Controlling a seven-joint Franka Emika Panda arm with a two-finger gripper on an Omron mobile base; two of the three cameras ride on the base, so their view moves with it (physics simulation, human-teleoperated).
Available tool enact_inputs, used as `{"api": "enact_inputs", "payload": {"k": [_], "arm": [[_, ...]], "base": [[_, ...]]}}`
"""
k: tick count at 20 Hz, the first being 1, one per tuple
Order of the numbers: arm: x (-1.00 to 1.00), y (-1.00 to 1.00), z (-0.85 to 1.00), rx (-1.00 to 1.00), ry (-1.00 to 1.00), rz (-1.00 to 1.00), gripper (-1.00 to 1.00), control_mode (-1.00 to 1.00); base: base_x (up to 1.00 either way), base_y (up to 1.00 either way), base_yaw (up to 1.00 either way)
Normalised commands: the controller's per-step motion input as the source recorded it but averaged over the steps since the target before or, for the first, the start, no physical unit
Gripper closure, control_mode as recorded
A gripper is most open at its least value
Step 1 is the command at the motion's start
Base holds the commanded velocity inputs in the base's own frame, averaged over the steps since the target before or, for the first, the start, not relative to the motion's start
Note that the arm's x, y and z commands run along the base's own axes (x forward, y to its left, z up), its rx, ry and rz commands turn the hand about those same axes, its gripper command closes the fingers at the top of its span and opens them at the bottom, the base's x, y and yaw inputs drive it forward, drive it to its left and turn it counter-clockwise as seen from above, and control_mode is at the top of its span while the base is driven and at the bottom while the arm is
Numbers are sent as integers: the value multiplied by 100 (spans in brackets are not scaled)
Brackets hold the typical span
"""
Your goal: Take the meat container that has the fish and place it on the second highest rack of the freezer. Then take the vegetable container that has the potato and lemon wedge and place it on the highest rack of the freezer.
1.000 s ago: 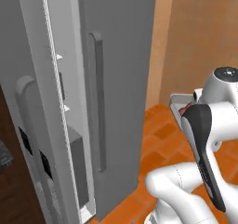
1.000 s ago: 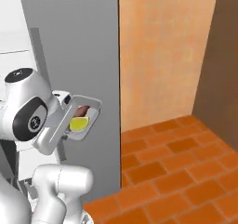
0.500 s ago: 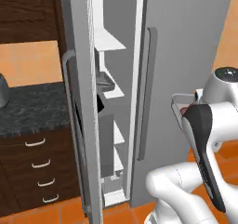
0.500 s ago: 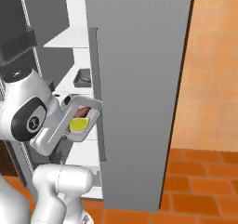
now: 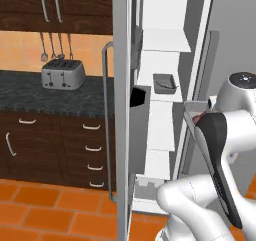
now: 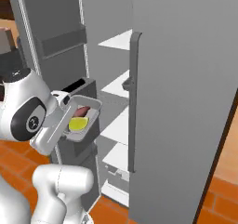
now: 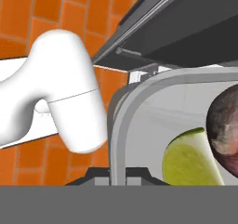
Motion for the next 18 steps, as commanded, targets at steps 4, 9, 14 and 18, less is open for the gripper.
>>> {"api": "enact_inputs", "payload": {"k": [4,9,14,18], "arm": [[0,0,0,0,0,0,100,100],[0,0,0,0,0,0,100,100],[0,0,0,0,0,0,100,100],[0,0,0,0,0,0,100,100]], "base": [[43,-42,20],[26,0,29],[56,-9,12],[53,-1,2]]}}
